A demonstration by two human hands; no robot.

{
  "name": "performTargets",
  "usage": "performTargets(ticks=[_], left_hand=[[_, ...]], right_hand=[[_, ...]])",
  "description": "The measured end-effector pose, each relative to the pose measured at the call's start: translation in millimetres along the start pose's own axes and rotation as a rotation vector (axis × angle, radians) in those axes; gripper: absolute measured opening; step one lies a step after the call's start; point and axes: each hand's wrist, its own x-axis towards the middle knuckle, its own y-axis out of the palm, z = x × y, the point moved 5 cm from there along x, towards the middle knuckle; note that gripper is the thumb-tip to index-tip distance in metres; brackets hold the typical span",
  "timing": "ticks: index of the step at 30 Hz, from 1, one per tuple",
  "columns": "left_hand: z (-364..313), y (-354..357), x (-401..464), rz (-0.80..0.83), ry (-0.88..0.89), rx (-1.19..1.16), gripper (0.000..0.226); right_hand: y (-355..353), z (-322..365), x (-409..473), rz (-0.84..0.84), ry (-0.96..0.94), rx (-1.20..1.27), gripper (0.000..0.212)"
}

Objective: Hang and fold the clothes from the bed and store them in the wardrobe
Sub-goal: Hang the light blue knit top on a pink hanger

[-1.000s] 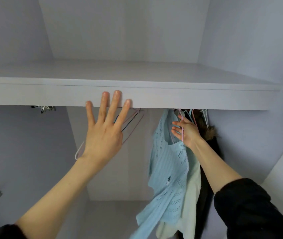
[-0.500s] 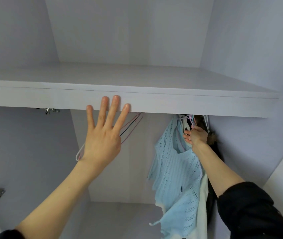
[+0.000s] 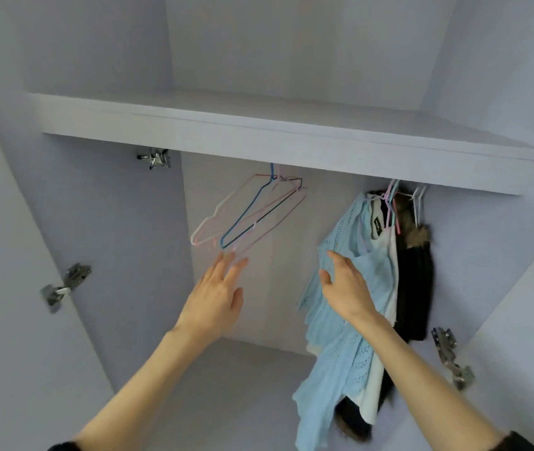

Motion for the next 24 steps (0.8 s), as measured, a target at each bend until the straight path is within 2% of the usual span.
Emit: performTargets(ticks=[5,8,9,12,17,21,23,24], left_hand=[[54.7,-13.0,-106.9,0.056,-0.223,-0.152,0.045],[83.8,-37.0,-184.8,-0.032,-0.359,-0.231,0.038],[97.0,-56.8,-238.1,-0.053,-0.464,-0.231,0.036],[116.3,-88.9,-320.4,-0.163,-0.62,-0.179,0.033],[127.9,-144.0,-468.4,-0.271,-0.886,-0.126,0.028],[127.5,-183.8,-581.8,-0.366,-1.145,-0.087,0.03],[129.2,-187.4,-588.3,-0.369,-1.203,-0.108,0.031],[131.7,-215.1,-664.5,-0.5,-1.374,-0.068,0.031]], right_hand=[[71.4,62.8,-64.5,0.24,-0.16,0.042,0.041],[113.7,110.8,-112.4,0.389,-0.281,0.056,0.037],[137.4,143.1,-148.3,0.484,-0.352,0.071,0.037],[170.9,194.9,-213.4,0.684,-0.503,0.112,0.035],[222.4,282.9,-330.9,0.878,-0.707,0.191,0.031],[268.3,349.9,-429.0,1.104,-0.907,0.18,0.03],[267.2,355.5,-432.3,1.108,-0.923,0.189,0.029],[302.0,409.7,-501.1,1.261,-1.057,0.18,0.029]])
